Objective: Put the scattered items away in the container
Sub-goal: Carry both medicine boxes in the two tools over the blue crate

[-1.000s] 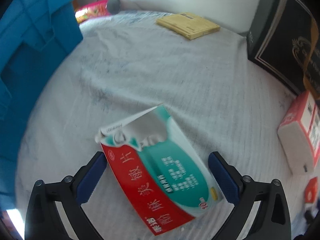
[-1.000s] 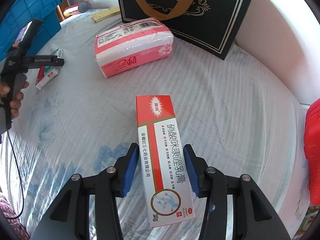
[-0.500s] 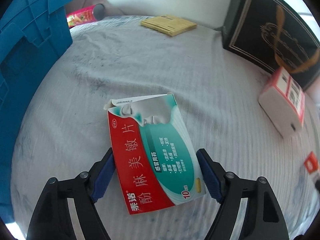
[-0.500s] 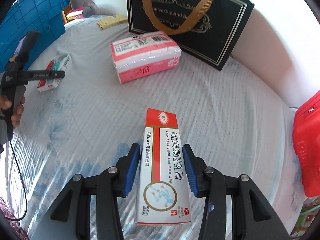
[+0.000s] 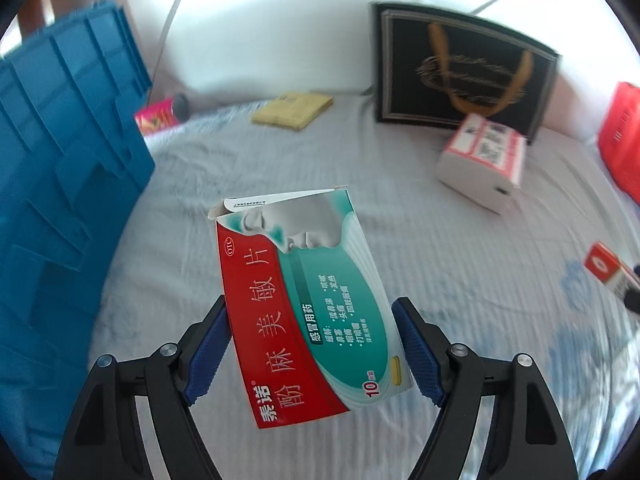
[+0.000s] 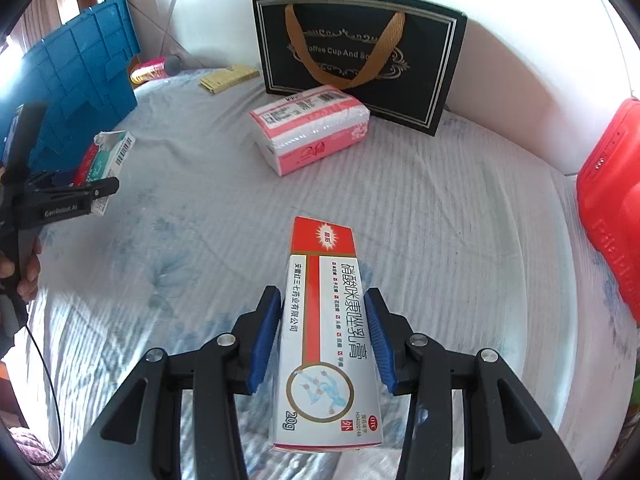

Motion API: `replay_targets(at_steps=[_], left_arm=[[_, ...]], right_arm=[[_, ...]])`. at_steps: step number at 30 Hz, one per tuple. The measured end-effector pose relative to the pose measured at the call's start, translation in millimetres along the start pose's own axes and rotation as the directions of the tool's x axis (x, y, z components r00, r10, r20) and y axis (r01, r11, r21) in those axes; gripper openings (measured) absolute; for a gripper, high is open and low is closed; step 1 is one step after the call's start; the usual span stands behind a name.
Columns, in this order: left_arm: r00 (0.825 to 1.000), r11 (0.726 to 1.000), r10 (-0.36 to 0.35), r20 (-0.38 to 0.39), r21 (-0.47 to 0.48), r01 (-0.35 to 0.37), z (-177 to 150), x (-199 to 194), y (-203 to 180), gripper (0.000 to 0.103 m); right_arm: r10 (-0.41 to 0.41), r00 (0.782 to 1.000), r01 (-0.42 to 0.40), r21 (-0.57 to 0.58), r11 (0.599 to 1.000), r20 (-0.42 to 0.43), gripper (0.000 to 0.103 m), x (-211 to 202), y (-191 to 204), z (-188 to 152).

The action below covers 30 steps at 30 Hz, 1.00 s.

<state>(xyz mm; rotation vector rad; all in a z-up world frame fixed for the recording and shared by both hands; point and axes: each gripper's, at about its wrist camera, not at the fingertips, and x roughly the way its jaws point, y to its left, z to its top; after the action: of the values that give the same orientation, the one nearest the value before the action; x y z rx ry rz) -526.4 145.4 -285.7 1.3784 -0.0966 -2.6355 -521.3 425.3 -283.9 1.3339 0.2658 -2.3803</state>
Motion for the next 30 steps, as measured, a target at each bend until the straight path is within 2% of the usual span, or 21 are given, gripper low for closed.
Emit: replay_targets(at_steps=[2,11,19,23,30], left_arm=[[1.000,1.000,-0.012,0.027,0.015,0.011,-3,-19,-3,0.079],[0.987,0.998,0.018,0.159,0.052,-0.027,-16,-109,9,0.079],[0.967,0.996,0.089,0.239,0.006,-0.093,-42,-182,41,0.079],[0.954,0.991,0.130,0.271,-0.029,-0.127,-54,-219,62,0.079],[0.930,0.982,0.185,0.316,-0.091,-0.165,-74,-273,114,0.080]], right_arm=[[0.009,1.000,-0.009,0.009,1.000,0.021,0.043,-12,9,-3],[0.062,0.992,-0.062,-0.004,0.998,0.111,0.043,-67,66,-12],[0.128,0.975,-0.119,-0.058,0.991,0.184,0.043,-117,123,-26],[0.173,0.955,-0.149,-0.118,0.982,0.240,0.043,-148,153,-25],[0.270,0.901,-0.209,-0.205,0.956,0.340,0.043,-198,214,-11]])
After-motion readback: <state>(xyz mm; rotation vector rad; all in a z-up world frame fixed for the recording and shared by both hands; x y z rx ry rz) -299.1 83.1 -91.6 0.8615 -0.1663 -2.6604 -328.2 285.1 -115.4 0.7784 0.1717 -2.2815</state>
